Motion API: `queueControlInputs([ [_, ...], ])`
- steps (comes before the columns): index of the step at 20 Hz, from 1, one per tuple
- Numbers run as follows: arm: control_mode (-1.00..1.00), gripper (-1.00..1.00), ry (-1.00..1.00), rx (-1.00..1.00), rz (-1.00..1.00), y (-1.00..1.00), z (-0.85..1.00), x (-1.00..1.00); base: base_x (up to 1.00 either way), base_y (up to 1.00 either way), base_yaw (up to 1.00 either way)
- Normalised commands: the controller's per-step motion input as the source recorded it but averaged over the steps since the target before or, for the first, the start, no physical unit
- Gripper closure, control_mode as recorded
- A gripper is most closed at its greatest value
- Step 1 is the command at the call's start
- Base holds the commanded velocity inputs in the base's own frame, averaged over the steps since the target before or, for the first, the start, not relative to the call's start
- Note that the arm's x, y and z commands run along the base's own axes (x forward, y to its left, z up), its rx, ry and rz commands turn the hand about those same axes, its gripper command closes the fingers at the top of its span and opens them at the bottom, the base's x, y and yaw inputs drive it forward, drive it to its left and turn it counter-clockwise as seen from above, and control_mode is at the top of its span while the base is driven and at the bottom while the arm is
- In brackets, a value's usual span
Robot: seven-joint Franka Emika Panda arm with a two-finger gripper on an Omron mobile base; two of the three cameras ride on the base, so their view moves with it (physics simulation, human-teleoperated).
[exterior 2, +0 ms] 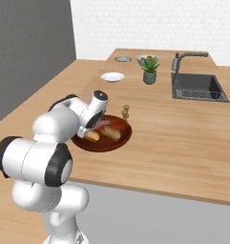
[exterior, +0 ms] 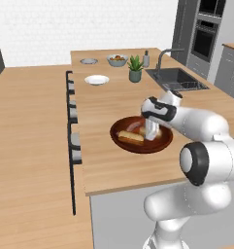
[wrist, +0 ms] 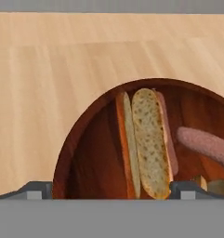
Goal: Place one bun and one sausage from the bowl on each plate.
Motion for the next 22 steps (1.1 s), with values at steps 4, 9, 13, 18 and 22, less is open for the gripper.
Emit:
queueControlInputs([
  [4,-1.0,-1.0,-0.22,0.03,0.27,0.05,-0.34,0.2,0.0,0.0,0.0],
  [9,-1.0,-1.0,-0.19,0.0,0.14,0.16,-0.23,-0.02,0.0,0.0,0.0],
  [13,-1.0,-1.0,-0.01,0.0,0.01,0.24,-0.2,0.34,0.0,0.0,0.0],
  [18,-1.0,-1.0,0.0,0.0,0.02,0.01,-0.21,0.7,0.0,0.0,0.0],
  [22,-1.0,-1.0,0.01,0.0,0.03,0.0,-0.39,0.29,0.0,0.0,0.0],
])
